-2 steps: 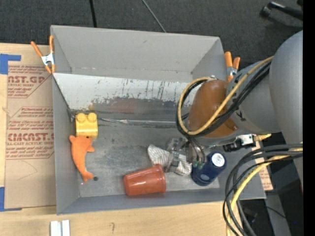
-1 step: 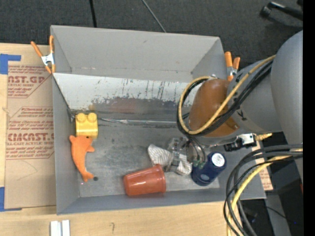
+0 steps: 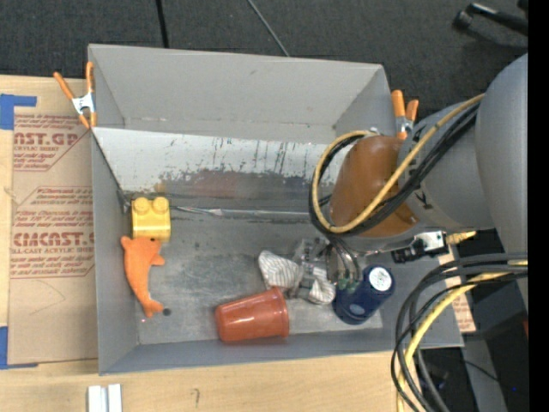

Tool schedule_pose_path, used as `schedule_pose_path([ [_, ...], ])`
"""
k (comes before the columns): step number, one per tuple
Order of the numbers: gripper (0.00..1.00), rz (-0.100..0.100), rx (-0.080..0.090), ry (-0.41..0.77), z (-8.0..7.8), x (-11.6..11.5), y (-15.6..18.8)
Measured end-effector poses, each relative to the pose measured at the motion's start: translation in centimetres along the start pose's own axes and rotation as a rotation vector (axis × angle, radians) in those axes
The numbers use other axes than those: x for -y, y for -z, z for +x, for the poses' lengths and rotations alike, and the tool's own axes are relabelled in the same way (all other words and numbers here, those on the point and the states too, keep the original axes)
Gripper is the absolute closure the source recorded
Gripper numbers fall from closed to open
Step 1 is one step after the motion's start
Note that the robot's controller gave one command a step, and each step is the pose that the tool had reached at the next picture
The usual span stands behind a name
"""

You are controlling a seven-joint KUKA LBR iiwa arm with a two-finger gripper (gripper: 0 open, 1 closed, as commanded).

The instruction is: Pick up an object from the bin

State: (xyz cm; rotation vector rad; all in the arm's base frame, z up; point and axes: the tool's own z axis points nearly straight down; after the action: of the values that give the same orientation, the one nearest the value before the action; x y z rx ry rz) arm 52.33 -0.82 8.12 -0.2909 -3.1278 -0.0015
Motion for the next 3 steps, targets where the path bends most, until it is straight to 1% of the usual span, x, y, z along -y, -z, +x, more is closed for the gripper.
schedule_pose_path([
  [1,1.0,0.001,-0.005,0.0,0.1,0.0,0.9],
  [2,1.0,0.0,-0.003,0.0,0.1,0.0,2.6],
  [3,1.0,-0.001,0.003,0.0,0.0,-0.1,3.6],
])
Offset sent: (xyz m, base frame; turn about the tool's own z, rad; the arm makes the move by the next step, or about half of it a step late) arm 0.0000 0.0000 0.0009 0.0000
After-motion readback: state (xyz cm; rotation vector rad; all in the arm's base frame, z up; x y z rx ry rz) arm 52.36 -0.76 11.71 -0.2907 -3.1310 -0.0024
